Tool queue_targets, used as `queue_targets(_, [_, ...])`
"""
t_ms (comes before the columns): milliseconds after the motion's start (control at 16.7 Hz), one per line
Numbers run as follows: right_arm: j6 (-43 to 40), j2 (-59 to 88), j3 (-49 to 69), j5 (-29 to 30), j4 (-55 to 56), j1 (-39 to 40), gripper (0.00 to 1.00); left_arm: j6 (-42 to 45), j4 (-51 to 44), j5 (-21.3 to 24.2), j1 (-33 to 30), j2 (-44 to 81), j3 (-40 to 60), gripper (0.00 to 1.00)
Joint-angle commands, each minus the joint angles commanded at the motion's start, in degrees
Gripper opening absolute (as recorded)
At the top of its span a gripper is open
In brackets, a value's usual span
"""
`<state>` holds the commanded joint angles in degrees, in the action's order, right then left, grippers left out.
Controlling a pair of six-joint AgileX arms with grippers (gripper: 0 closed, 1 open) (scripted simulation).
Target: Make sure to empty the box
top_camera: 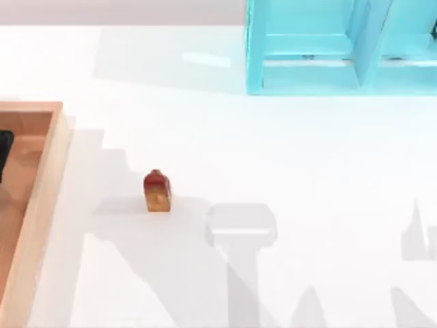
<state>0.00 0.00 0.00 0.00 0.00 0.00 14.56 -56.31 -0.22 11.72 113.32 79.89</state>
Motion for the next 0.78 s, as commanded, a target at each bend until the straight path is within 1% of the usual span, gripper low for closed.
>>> queue_targets(180, [0.0, 0.0, 0.0, 0.0, 0.0, 0.0, 1.00, 0.0, 0.0, 0.0, 0.0, 0.0, 0.0, 1.00])
queue_targets(780, [0.0, 0.0, 0.0, 0.0, 0.0, 0.0, 1.00, 0.0, 0.0, 0.0, 0.0, 0.0, 0.0, 0.25])
